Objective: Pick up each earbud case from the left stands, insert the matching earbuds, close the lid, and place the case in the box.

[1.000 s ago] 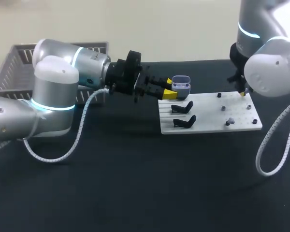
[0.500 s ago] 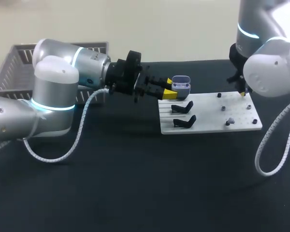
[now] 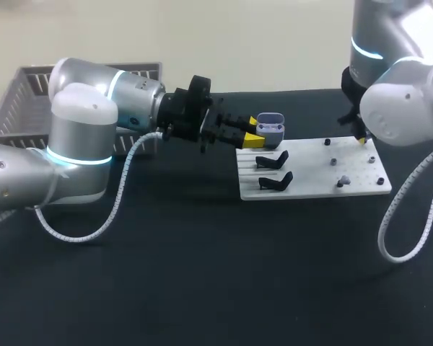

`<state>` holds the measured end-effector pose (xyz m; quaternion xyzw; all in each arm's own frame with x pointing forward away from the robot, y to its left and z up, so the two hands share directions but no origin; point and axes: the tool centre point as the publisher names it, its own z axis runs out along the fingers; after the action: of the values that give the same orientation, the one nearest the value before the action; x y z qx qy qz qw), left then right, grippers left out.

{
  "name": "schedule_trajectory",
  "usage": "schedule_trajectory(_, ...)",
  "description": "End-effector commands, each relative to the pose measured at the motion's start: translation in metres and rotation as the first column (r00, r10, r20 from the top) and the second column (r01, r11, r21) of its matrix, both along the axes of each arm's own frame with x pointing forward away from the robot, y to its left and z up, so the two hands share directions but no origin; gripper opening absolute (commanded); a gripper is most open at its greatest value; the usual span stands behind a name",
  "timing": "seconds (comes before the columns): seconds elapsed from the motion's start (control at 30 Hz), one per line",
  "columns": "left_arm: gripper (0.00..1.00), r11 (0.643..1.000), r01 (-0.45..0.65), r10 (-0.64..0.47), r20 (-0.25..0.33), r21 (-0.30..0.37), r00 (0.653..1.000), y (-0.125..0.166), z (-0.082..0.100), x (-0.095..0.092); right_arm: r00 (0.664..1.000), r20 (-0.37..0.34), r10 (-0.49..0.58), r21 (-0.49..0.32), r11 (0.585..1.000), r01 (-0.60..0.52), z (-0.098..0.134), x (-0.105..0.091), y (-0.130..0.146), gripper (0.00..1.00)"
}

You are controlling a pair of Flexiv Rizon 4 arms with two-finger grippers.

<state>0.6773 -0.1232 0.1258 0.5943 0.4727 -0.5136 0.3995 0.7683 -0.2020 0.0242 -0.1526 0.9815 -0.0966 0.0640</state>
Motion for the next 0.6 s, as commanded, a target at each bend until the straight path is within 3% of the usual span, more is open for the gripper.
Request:
schedule_trajectory(0.03,0.0,1.0,0.002,-0.002,-0.001,0.002,1.0,0.0,0.0,0.001,1.0,0.018,-0.006,-0.009,1.0,0.006,0.0,-0.001,0.0,0.25)
schedule_trajectory(0.37,0.0,1.0,0.002,-0.002,-0.001,0.002,1.0,0.0,0.0,0.001,1.0,0.022,-0.017,-0.021,1.0,0.017,0.0,0.0,-0.001,0.0)
schedule_trajectory(0.6,0.0,1.0,0.002,-0.002,-0.001,0.002,1.0,0.0,0.0,0.001,0.999,0.042,-0.024,-0.033,0.999,0.026,0.016,-0.01,0.001,0.0)
